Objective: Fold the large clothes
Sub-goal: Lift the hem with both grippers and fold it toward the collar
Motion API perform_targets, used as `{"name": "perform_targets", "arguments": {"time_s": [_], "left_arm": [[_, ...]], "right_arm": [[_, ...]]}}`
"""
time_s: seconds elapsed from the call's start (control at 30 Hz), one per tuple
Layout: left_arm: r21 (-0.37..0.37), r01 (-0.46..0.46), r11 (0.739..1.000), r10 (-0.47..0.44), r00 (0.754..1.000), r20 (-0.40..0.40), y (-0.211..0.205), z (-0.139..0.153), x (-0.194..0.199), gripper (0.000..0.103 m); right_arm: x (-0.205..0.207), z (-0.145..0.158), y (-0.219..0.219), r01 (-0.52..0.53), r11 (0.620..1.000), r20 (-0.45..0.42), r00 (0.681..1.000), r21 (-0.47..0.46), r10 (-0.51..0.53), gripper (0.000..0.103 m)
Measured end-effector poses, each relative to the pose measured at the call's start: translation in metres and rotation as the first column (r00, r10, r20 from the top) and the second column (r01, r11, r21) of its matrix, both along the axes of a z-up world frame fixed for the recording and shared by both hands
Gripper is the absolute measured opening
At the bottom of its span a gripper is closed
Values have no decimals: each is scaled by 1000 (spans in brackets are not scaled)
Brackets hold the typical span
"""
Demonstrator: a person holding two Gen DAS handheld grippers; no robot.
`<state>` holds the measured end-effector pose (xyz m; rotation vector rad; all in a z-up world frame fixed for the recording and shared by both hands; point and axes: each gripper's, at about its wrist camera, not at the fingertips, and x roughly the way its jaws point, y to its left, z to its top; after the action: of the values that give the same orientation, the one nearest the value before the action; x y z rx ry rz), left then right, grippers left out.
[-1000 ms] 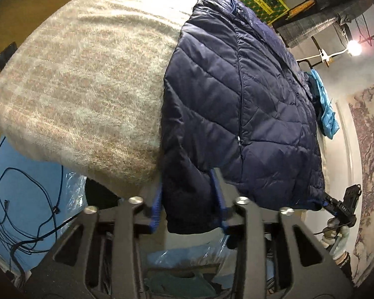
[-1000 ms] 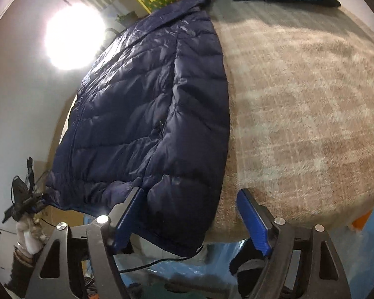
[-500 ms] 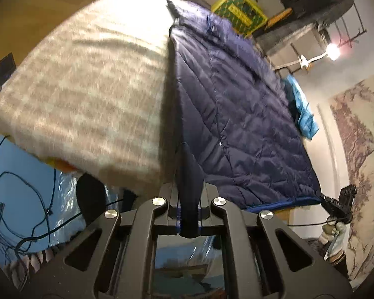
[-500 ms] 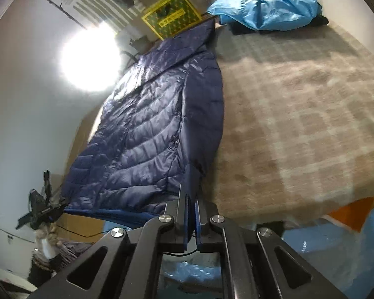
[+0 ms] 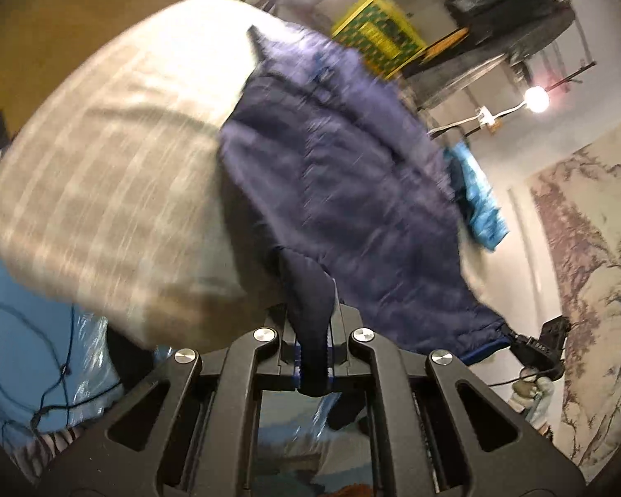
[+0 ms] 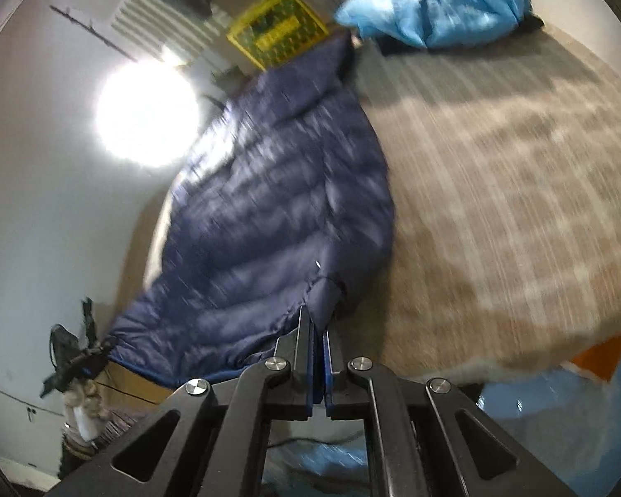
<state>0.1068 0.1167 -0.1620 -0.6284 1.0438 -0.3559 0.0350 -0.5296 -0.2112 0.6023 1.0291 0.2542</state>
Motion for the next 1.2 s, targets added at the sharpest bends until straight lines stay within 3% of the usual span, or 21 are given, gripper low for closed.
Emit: {"name": "perform_targets", "arguments": {"time_s": [0.1, 0.27, 0.47, 0.73, 1.2], "left_arm": [[-26, -4, 1000, 5, 999, 53, -2, 25, 28, 5], [0, -13, 1000, 13, 991, 134, -12, 54, 73, 5], [15, -43, 999, 40, 982, 182, -18, 68, 139, 5], [59, -81, 995, 66, 974, 217, -27, 67, 229, 5], [152, -149, 977, 106, 959, 262, -55, 41, 386, 5]], "right_arm": [[13, 21, 0, 10, 1000, 53, 999, 18, -11, 0], [48, 50, -1, 40, 999, 140, 989, 24, -43, 0], [103, 73, -4, 64, 998, 197, 979, -13, -61, 0], [199, 93, 7, 91, 994, 246, 967, -67, -72, 0], [371, 79, 11, 190, 969, 255, 956, -158, -146, 0]]}}
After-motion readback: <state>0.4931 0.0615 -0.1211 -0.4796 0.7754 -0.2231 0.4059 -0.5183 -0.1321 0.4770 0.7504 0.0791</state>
